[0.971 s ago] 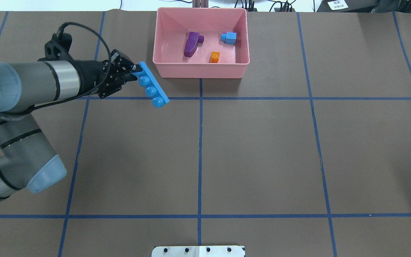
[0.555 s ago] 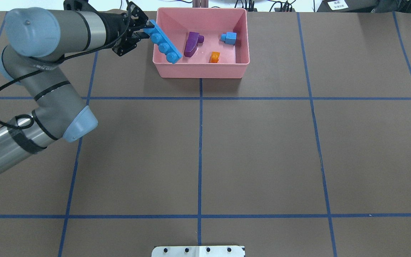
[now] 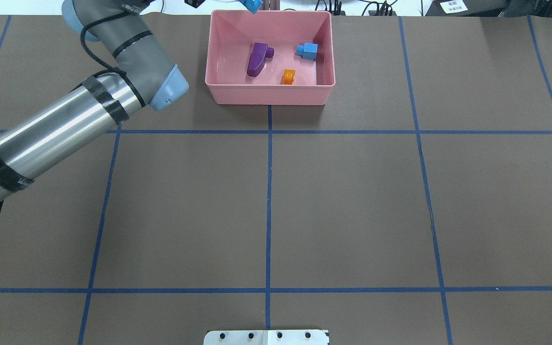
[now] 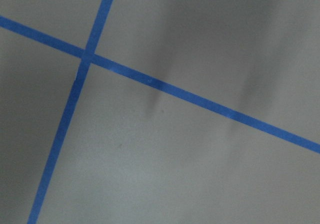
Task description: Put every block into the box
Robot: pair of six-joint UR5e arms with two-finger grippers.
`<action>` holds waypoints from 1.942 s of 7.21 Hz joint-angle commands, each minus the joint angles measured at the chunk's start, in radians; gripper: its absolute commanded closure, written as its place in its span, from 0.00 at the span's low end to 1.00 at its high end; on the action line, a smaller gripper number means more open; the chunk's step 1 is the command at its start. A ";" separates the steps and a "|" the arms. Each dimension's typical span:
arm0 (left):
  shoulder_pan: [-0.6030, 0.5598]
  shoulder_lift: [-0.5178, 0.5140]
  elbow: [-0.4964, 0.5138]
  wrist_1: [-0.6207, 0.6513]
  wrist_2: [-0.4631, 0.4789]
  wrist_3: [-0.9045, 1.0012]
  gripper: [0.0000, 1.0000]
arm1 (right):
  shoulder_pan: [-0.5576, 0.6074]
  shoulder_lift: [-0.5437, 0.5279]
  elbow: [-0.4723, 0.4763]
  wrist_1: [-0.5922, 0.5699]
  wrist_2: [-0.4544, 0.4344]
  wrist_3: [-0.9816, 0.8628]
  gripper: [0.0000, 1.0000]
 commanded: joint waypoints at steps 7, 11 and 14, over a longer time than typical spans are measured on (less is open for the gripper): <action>0.116 -0.065 0.212 0.002 0.110 -0.024 0.36 | 0.000 -0.019 -0.166 0.104 -0.004 -0.069 0.00; 0.113 -0.067 0.194 0.002 0.110 0.074 0.00 | 0.000 -0.030 -0.344 0.368 -0.023 -0.043 0.00; 0.111 -0.067 0.173 0.002 0.110 0.077 0.00 | 0.000 -0.031 -0.361 0.358 0.040 -0.041 0.00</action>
